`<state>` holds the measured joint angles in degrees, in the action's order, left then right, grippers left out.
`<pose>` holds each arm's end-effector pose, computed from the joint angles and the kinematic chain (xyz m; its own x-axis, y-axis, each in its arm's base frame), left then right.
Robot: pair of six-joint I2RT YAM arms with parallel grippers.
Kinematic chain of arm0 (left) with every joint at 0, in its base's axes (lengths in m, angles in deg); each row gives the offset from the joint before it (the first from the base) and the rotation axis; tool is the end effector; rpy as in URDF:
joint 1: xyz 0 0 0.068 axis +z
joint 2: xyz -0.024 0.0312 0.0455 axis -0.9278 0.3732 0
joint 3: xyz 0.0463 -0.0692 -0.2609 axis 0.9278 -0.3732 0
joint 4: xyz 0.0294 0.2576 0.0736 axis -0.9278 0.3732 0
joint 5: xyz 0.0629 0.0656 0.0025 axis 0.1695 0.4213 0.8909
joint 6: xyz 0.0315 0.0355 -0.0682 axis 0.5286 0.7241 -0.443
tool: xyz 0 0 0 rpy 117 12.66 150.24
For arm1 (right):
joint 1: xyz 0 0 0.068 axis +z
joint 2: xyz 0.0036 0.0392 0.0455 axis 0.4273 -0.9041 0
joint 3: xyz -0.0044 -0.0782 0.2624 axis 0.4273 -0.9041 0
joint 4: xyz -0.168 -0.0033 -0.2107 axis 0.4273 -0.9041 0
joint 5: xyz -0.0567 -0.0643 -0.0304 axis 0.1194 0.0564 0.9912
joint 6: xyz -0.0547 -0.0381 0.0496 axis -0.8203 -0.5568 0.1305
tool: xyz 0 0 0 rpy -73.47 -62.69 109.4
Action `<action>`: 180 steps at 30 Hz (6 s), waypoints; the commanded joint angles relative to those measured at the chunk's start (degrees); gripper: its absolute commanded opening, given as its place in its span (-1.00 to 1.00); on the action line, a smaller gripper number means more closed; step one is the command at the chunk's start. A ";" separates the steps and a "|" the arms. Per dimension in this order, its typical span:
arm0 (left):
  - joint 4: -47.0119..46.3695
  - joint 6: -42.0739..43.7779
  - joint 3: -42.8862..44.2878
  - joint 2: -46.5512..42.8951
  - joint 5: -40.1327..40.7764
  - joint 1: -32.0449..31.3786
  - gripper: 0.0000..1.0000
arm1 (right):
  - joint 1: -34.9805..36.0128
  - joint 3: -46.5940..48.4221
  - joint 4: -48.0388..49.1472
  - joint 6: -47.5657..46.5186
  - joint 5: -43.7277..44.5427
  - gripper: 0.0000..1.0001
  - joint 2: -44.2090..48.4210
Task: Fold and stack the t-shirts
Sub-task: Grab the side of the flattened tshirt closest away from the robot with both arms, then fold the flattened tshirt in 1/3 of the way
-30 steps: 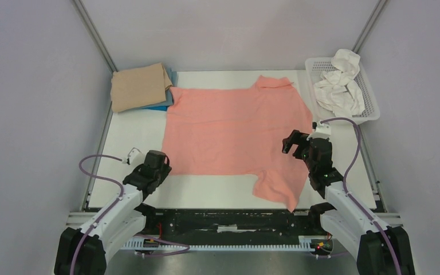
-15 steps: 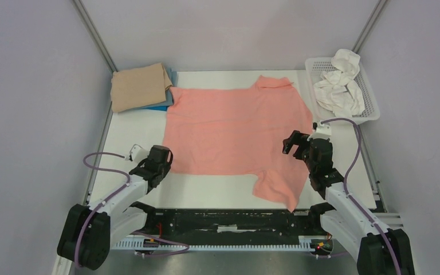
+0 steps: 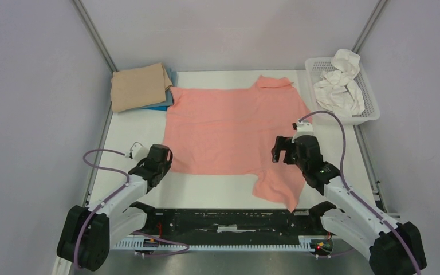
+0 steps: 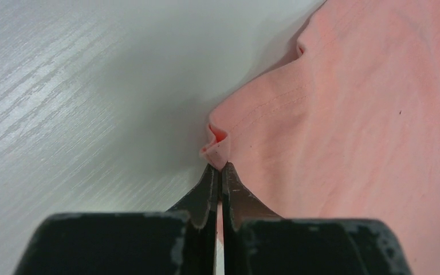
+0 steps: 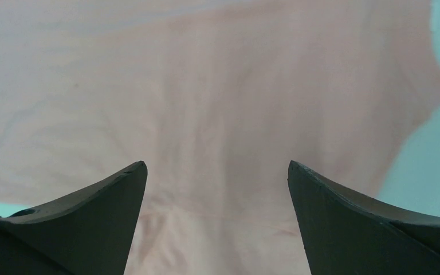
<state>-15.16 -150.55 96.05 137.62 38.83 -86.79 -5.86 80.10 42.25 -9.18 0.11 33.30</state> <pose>0.1975 -0.0330 0.1153 -0.3180 -0.7731 -0.5488 -0.6921 0.5849 -0.4230 0.2137 0.0635 0.1782 -0.5380 0.1395 -0.8313 -0.0376 0.9813 0.1890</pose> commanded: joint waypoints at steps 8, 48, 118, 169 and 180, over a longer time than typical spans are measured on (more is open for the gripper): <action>4.46 3.15 -0.35 -6.97 3.51 0.14 -0.95 | 18.91 5.96 -28.45 0.57 -4.64 0.92 -2.17; 31.26 3.27 0.50 -32.25 -1.26 0.15 -0.96 | 42.66 4.82 -47.64 15.27 -8.31 -1.00 5.90; -3.91 8.91 32.25 27.27 1.29 11.23 0.09 | 4.28 57.26 -8.75 -13.23 25.63 0.55 -58.33; -11.10 17.76 21.53 35.27 -37.20 4.68 0.66 | 5.26 8.63 17.59 2.11 2.89 0.96 -41.13; 0.18 9.33 -1.80 1.81 -26.81 -5.54 0.63 | 11.65 -7.39 8.42 5.59 0.79 0.96 -18.26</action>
<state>-30.83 -137.15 100.46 149.32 5.32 -90.07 2.73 77.59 60.61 -8.06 2.63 10.19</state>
